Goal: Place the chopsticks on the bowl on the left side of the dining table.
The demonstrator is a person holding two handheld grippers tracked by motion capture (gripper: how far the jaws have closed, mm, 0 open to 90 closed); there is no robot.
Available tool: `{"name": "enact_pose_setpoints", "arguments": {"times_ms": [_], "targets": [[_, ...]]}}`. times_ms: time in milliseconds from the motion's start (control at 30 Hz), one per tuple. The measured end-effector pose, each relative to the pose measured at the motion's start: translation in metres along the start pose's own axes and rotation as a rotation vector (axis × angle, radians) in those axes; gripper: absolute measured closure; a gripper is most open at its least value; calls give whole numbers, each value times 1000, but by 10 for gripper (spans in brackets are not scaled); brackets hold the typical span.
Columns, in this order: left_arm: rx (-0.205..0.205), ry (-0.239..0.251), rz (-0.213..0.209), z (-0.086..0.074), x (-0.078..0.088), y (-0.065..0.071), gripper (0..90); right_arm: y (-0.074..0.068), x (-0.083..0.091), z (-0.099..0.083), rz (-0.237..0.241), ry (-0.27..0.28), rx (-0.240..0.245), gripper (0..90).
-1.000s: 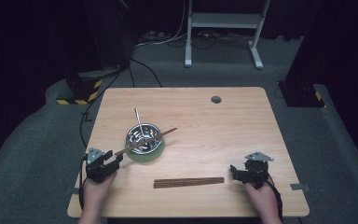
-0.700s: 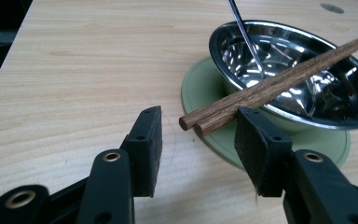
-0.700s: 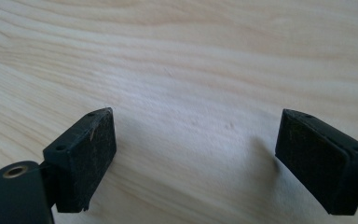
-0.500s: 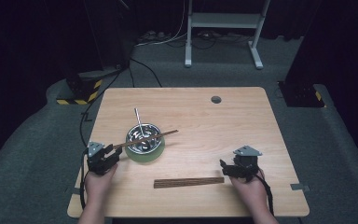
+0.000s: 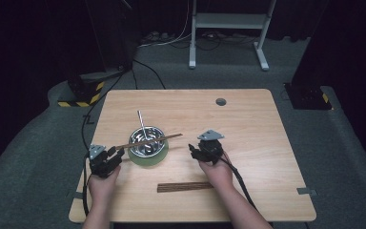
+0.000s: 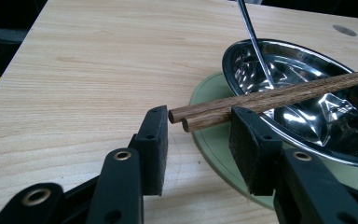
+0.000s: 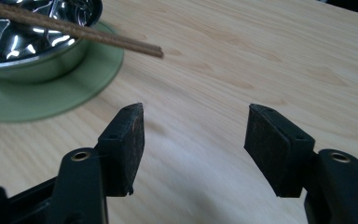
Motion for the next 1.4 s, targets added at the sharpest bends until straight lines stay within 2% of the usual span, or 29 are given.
{"name": "enact_pose_setpoints", "arguments": {"times_ms": [133,200,267,400,533,633,733,933,1033,1167,1333,1400], "targets": [[0,1,-3,-1,-3,0,577,-12,-25,5,17,-4,9,419],[15,3,-2,-1,-4,-1,583,-19,-33,6,35,-8,19,444],[21,5,-4,-1,-5,-1,581,-24,-39,6,34,-5,22,454],[23,12,-19,0,-6,0,577,-26,-42,8,34,13,22,458],[18,28,-30,2,-7,2,580,-29,-42,9,38,23,39,467],[15,23,-36,1,-7,3,580,-31,-41,9,39,19,36,468],[15,19,-41,2,-8,4,577,-31,-38,9,31,18,54,468],[6,28,-65,3,-9,4,577,-33,-31,4,31,25,41,477],[1,26,-57,3,-9,2,572,-34,-29,2,32,29,31,487],[-20,42,-39,6,-5,-2,514,-34,-26,2,27,30,24,485],[-16,56,-41,8,4,-6,490,-31,-21,3,24,39,41,484],[-53,34,-41,5,4,-4,500,-30,-20,0,27,27,37,503]]}}
Point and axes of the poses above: each handheld gripper's, and its own axes: x roughly backward along the jaws, z roughly out of its top, y roughly to its right, the point moved 7 cm from there along -x, roughly forward along the jaws, and after that the axes turned 12 degrees about y, right-handed, at the moved point
